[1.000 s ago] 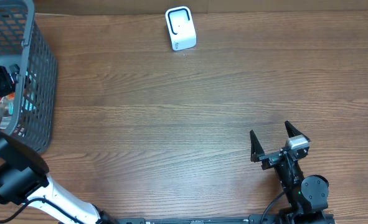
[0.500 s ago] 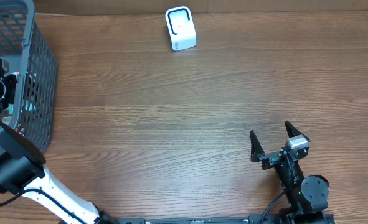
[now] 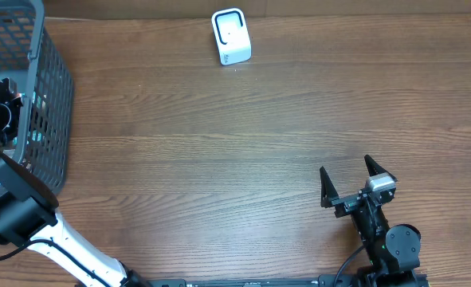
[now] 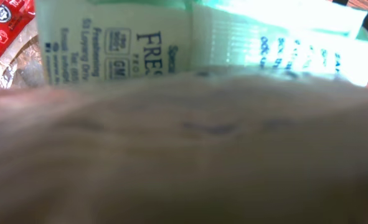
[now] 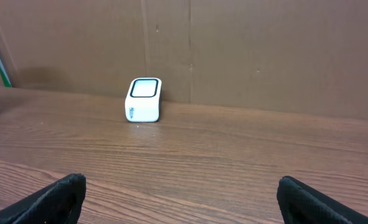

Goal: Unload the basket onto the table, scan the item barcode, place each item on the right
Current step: 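Lower the left gripper into the basket and grasp the packaged items, then lift the items out with the left gripper and carry toward table center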

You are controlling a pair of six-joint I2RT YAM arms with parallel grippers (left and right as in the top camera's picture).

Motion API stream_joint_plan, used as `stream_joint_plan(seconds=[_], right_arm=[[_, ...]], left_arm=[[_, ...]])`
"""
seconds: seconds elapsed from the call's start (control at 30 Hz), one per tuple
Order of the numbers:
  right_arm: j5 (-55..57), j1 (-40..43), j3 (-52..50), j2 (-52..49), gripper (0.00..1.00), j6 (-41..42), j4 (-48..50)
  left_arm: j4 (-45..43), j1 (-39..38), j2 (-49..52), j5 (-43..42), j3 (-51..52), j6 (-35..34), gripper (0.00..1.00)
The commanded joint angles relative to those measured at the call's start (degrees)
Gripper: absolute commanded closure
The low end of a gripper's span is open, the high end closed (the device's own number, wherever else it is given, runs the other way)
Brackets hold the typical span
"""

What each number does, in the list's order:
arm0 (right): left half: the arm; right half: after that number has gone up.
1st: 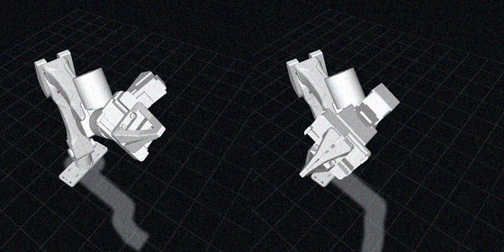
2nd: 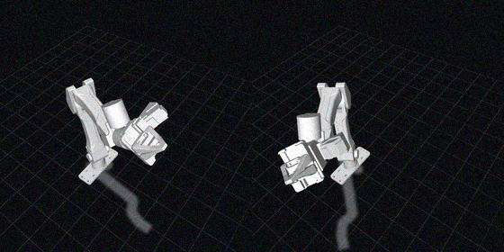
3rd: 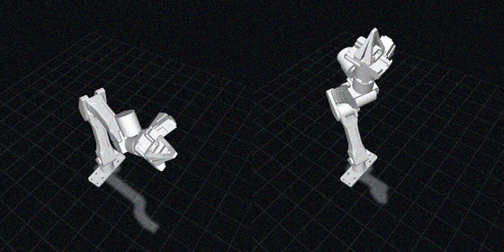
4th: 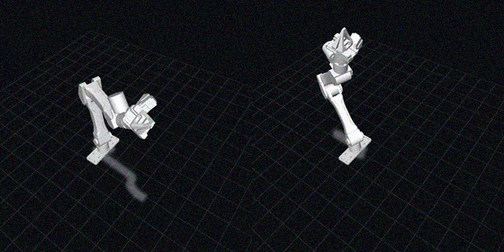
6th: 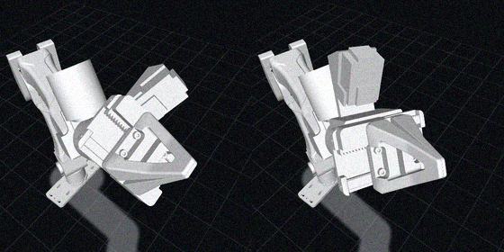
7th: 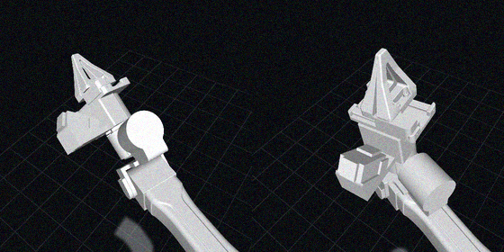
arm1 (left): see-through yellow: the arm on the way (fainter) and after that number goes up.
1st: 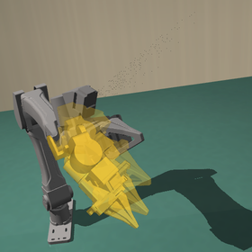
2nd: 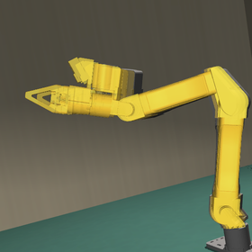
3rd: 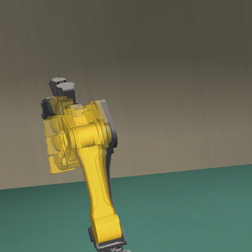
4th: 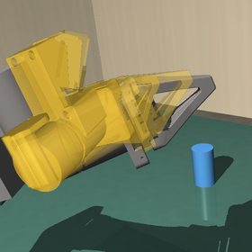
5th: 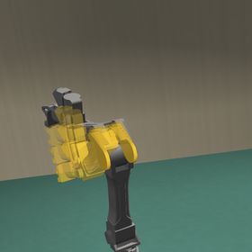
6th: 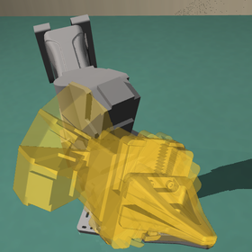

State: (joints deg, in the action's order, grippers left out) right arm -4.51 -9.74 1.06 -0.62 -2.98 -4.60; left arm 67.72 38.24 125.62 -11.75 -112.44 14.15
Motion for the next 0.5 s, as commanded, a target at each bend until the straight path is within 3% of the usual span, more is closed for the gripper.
stream_joint_plan(seconds=[0.0,0.47], right_arm=[[-0.09,0.17,-0.61,0.46,0.00,0.37,0.17],[-0.11,0.17,-0.61,0.46,0.00,0.39,0.20]], left_arm=[[0.90,-0.39,-0.61,0.35,-0.72,0.24,0.64],[1.22,-0.44,-17.66,0.33,-15.04,-9.25,0.63]])
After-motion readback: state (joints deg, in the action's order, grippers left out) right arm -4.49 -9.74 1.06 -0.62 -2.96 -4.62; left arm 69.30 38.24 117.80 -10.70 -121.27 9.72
